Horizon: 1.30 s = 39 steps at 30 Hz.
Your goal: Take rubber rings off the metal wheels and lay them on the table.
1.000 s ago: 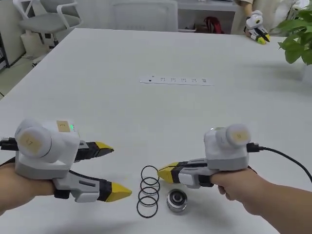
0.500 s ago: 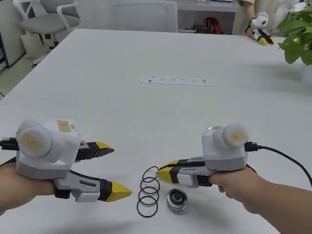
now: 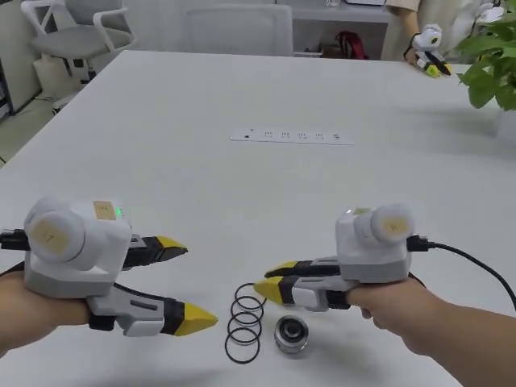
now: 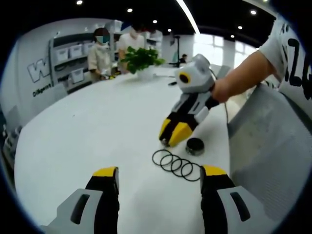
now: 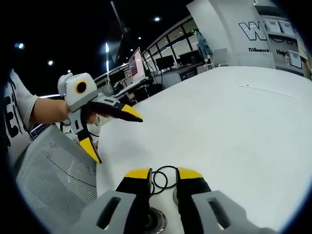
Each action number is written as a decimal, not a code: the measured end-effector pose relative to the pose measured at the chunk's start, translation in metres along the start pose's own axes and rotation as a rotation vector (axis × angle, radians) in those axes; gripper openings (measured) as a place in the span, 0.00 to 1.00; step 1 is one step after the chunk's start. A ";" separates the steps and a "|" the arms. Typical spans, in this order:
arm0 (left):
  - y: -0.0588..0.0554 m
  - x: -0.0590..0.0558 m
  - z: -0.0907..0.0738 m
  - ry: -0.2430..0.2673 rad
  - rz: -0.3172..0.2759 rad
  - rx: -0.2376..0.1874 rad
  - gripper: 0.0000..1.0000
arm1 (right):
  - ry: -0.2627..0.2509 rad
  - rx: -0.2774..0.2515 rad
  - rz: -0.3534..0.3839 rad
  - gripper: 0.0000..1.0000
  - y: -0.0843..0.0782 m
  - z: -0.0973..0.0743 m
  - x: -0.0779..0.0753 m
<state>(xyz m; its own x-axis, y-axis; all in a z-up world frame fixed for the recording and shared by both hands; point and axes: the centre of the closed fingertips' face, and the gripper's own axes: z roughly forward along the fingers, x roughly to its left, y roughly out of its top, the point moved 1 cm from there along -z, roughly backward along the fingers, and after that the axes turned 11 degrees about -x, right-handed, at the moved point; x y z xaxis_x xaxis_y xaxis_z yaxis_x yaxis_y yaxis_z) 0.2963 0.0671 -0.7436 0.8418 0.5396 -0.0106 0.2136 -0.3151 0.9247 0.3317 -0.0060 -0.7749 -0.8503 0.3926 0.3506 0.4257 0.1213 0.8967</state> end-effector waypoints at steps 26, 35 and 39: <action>0.020 0.000 -0.001 0.009 0.013 -0.041 0.72 | -0.027 -0.117 -0.026 0.38 0.040 -0.029 0.000; 0.028 -0.003 -0.002 -0.001 0.024 -0.049 0.75 | -0.020 -0.127 -0.090 0.49 0.047 -0.041 0.007; 0.031 -0.003 -0.003 0.001 0.027 -0.057 0.76 | -0.014 -0.127 -0.121 0.54 0.049 -0.046 0.011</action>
<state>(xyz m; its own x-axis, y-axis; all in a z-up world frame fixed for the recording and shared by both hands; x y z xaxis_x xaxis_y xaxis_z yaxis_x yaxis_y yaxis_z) 0.2991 0.0583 -0.7133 0.8466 0.5320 0.0152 0.1620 -0.2848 0.9448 0.3293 -0.0382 -0.7145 -0.8880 0.3951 0.2352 0.2775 0.0528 0.9593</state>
